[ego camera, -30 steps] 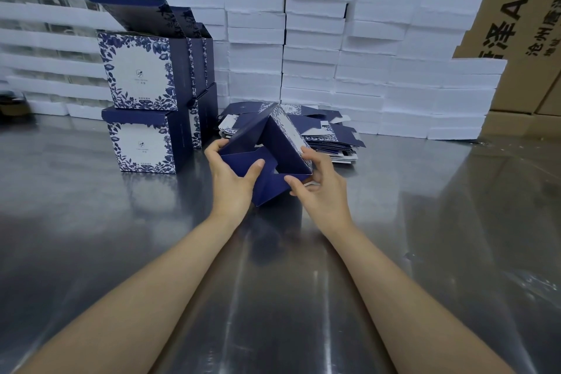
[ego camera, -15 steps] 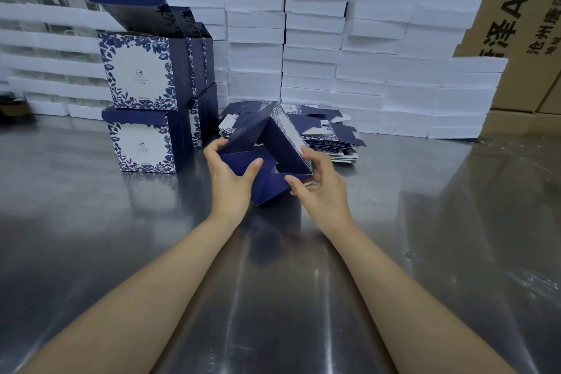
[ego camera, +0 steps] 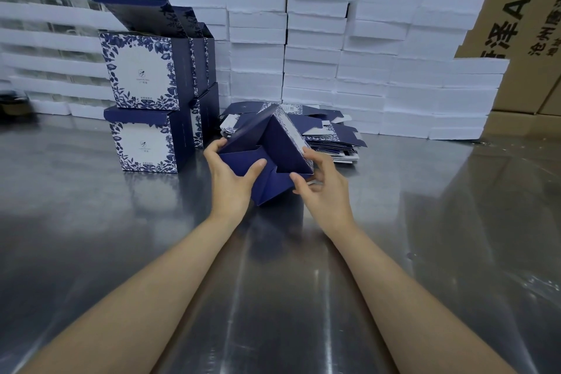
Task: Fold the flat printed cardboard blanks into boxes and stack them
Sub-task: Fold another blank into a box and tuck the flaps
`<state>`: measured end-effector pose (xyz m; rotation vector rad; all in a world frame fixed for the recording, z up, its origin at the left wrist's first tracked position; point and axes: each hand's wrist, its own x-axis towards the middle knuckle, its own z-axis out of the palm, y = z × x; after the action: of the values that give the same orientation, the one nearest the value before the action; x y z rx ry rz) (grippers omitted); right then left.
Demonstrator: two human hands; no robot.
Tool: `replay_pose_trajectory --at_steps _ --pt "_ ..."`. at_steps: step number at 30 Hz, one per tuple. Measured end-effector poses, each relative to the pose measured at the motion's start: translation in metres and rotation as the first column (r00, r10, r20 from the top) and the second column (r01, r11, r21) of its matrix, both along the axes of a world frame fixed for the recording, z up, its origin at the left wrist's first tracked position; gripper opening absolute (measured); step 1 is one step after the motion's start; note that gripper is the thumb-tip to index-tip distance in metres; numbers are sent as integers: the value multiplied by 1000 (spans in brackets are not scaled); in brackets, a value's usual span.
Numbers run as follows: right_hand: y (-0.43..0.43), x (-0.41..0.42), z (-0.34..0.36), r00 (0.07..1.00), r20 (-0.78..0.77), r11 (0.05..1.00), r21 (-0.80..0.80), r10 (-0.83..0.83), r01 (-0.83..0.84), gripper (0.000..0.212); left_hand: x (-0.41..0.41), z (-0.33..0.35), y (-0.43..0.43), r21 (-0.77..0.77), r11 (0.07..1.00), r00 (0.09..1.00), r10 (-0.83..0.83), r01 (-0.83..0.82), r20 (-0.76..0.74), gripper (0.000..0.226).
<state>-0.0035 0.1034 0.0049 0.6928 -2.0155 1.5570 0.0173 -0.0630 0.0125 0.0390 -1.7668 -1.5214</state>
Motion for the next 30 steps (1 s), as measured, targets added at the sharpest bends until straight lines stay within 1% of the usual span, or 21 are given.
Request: replay_pose_trajectory --at_steps 3,5,7,8,10,12,14,16,18,19,20,21,22,23,24,25,26,28,29,30 --pt "1 1 1 1000 -8 998 -58 1 -1 31 0 1 3 21 998 999 -54 54 4 77" --pt "2 2 3 1000 3 992 -123 -22 22 26 0 1 6 111 986 992 -124 123 5 69" --pt "3 1 4 997 36 987 -138 -71 76 27 1 2 7 168 972 984 -174 166 31 56" --pt "4 1 5 994 56 985 -138 -96 103 29 1 1 6 154 973 982 -182 173 43 51" --pt "7 1 5 988 80 980 -137 -131 141 36 3 0 6 62 981 981 -188 185 49 47" --pt "8 1 6 984 90 979 -126 -151 162 42 7 0 8 -25 980 980 -194 196 49 51" --pt "9 0 6 982 87 977 -117 -170 180 43 9 0 9 -86 976 979 -200 201 28 54" --pt "10 2 6 981 35 974 -118 -191 194 41 10 1 9 -148 969 978 -204 197 -36 53" --pt "11 2 8 978 -79 974 -137 -194 182 41 11 3 10 -222 958 967 -216 183 -133 50" --pt "11 2 8 974 -135 976 -150 -180 160 45 12 4 10 -257 951 960 -220 172 -174 50" --pt "12 1 8 971 -172 978 -153 -167 141 54 13 5 9 -284 945 954 -223 162 -200 58" --pt "12 0 9 972 -184 982 -142 -149 124 61 13 6 9 -301 940 950 -230 161 -210 71" --pt "13 -1 9 977 -176 988 -118 -123 104 62 13 6 9 -310 937 949 -235 163 -210 81" --pt "14 -2 10 985 -147 993 -86 -94 82 57 11 5 8 -309 935 948 -244 173 -206 87" --pt "15 -4 9 993 -94 996 -62 -75 70 51 9 5 6 -285 938 947 -256 196 -192 87" --pt "16 -5 8 997 -16 995 -67 -70 69 48 7 4 4 -232 950 953 -252 211 -166 83" --pt "17 -7 7 993 82 991 -101 -84 92 47 6 4 2 -161 968 967 -216 194 -135 73" --pt "19 -9 4 947 275 961 -171 -164 216 47 5 3 -5 -34 998 997 -56 55 -48 50" --pt "20 -11 3 917 332 938 -184 -222 293 45 3 1 -10 17 1000 1000 25 -25 -1 44" --pt "22 -11 3 893 357 915 -189 -275 357 43 1 -1 -15 58 994 995 90 -93 39 42"
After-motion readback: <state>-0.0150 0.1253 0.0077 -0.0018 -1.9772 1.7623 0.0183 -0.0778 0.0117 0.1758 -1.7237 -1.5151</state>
